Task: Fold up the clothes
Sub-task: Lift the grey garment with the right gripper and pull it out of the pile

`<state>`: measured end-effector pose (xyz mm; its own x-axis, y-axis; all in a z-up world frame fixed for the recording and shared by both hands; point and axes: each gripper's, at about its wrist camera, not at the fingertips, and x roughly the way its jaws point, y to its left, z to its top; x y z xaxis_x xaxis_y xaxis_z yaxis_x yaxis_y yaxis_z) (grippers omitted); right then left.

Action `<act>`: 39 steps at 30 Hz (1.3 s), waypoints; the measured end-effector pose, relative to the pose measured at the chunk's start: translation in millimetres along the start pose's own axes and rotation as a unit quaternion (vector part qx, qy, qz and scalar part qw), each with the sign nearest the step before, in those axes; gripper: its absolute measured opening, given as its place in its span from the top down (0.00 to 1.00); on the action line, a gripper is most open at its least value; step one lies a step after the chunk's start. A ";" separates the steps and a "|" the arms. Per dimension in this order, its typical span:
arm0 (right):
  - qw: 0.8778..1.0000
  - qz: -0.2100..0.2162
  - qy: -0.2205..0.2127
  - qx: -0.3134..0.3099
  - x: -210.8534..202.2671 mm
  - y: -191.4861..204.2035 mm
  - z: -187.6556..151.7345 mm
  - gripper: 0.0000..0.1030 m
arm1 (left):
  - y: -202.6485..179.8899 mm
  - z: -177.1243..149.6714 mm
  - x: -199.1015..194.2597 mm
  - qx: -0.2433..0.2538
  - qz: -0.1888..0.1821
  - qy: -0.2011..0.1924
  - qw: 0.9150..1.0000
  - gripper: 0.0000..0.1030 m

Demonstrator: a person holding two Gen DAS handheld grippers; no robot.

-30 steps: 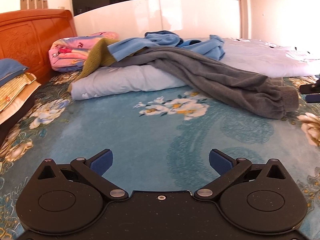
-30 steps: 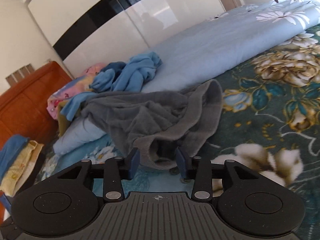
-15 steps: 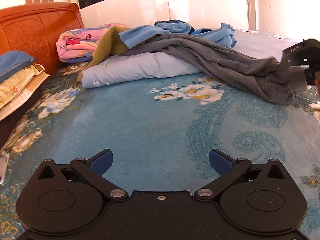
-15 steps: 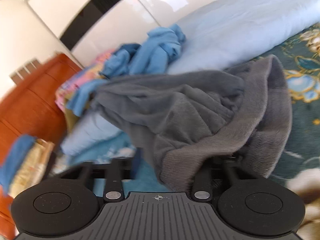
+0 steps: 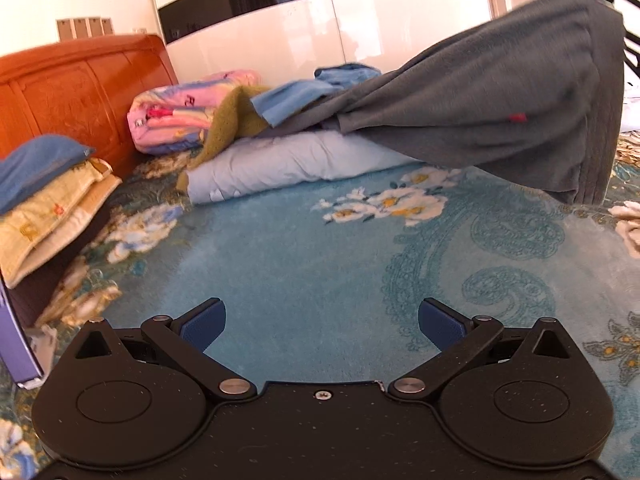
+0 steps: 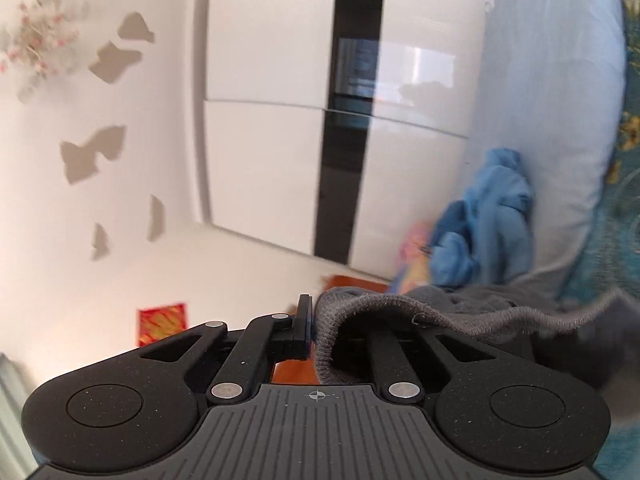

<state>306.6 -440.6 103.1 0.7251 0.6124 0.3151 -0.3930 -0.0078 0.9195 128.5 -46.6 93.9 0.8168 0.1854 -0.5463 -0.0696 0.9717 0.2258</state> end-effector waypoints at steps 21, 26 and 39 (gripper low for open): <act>0.982 0.139 -0.060 -0.109 -88.5 120.0 60.8 0.94 | -15.6 2.6 -17.1 -0.004 -0.032 -0.023 0.999 0.01; 0.977 0.081 -0.069 -0.186 -169.5 150.6 76.7 0.94 | -27.0 1.8 -9.3 -0.011 -0.072 -0.015 0.997 0.01; 0.938 -0.252 -0.079 -0.226 -286.2 119.3 61.9 0.94 | -84.2 43.5 27.4 -0.045 -0.203 -0.013 0.978 0.02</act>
<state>87.2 -665.7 137.1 0.9439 0.3232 -0.0686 -0.1519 0.6090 0.7785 181.6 -129.6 95.0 0.8013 -0.2204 -0.5562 0.2143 0.9737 -0.0772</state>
